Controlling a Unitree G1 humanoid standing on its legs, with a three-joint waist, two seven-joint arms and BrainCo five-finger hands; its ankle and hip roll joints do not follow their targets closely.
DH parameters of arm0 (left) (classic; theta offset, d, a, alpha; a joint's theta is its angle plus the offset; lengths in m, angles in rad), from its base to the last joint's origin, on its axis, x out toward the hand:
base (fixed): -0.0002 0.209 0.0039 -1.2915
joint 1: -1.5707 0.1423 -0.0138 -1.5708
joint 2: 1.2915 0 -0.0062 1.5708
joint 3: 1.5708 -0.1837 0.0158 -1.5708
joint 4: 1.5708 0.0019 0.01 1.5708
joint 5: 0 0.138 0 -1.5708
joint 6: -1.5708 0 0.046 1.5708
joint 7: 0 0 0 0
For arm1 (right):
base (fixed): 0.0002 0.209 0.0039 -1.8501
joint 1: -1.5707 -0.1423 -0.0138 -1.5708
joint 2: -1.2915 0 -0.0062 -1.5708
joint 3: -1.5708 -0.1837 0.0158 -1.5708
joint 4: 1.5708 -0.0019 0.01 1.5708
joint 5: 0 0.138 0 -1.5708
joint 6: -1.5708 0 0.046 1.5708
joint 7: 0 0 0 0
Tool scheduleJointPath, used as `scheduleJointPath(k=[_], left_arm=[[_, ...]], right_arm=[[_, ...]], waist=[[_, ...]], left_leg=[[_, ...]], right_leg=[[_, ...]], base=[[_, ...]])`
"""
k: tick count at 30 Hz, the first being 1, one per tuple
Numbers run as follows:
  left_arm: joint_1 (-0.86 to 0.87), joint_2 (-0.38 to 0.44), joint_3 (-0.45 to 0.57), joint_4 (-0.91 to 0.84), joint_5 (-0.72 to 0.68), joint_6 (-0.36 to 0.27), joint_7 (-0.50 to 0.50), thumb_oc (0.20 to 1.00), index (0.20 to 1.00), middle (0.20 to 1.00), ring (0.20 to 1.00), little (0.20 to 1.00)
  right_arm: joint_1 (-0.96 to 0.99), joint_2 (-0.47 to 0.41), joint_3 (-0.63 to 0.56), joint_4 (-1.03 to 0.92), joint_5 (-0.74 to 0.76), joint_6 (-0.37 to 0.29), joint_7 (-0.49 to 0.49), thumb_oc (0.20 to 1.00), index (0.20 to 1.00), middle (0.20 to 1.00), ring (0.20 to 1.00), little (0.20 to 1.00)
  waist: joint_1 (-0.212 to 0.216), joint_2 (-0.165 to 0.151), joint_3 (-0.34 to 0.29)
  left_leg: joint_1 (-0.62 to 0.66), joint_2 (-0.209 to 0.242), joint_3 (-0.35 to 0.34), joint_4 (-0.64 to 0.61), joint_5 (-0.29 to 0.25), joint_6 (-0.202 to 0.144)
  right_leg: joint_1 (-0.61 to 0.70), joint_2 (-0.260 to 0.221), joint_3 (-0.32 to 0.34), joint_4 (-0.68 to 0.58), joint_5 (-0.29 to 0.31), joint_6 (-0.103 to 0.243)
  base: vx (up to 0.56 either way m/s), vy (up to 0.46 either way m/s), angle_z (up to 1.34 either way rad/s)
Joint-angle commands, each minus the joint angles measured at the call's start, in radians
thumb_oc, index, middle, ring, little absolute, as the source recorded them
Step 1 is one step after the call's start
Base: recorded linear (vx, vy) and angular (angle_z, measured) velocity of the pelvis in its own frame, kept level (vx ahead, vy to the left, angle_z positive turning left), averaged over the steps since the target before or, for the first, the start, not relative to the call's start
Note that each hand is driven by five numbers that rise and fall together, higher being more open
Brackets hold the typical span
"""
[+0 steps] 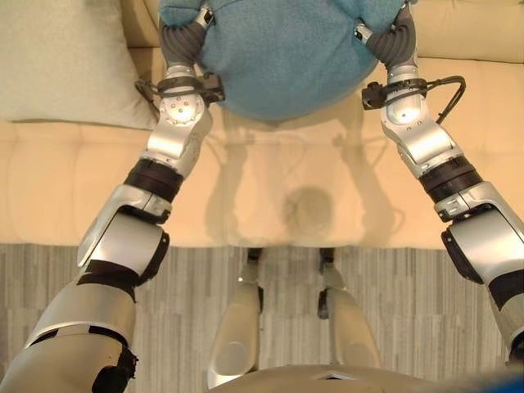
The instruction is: Pick up all the scattered cushions and arrange them neatly on the sofa.
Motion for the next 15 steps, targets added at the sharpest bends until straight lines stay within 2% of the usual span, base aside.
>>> scheduleJointPath(k=[1, 7, 15], left_arm=[[-0.165, 0.010, -0.029, -0.142, 0.026, -0.125, -0.002, 0.200, 0.200, 0.200, 0.200, 0.200], [-0.050, 0.042, 0.030, -0.334, 0.077, -0.131, 0.008, 0.200, 0.200, 0.200, 0.200, 0.200], [0.032, 0.059, 0.065, -0.431, 0.112, -0.111, 0.002, 0.200, 0.200, 0.200, 0.200, 0.200]], right_arm=[[-0.161, -0.015, 0.006, -0.093, -0.067, -0.074, -0.011, 0.200, 0.200, 0.200, 0.200, 0.200], [-0.056, -0.043, -0.049, -0.257, -0.130, -0.056, 0.007, 0.200, 0.200, 0.200, 0.200, 0.200], [0.069, -0.032, -0.118, -0.382, -0.134, -0.062, 0.031, 0.200, 0.200, 0.200, 0.200, 0.200]], waist=[[0.014, 0.015, -0.017], [0.007, 0.016, -0.018], [-0.004, 0.017, -0.014]], left_leg=[[0.008, -0.017, -0.058, -0.037, -0.012, -0.013], [0.020, -0.023, -0.052, -0.020, -0.031, -0.010], [0.024, -0.027, -0.040, 0.026, -0.058, -0.006]], right_leg=[[-0.018, -0.027, -0.014, 0.101, -0.087, 0.054], [0.000, -0.030, -0.015, 0.111, -0.102, 0.050], [0.019, -0.032, -0.013, 0.116, -0.109, 0.045]], base=[[0.02, 0.009, -0.03], [0.01, 0.006, -0.01], [0.00, 0.002, 0.00]])
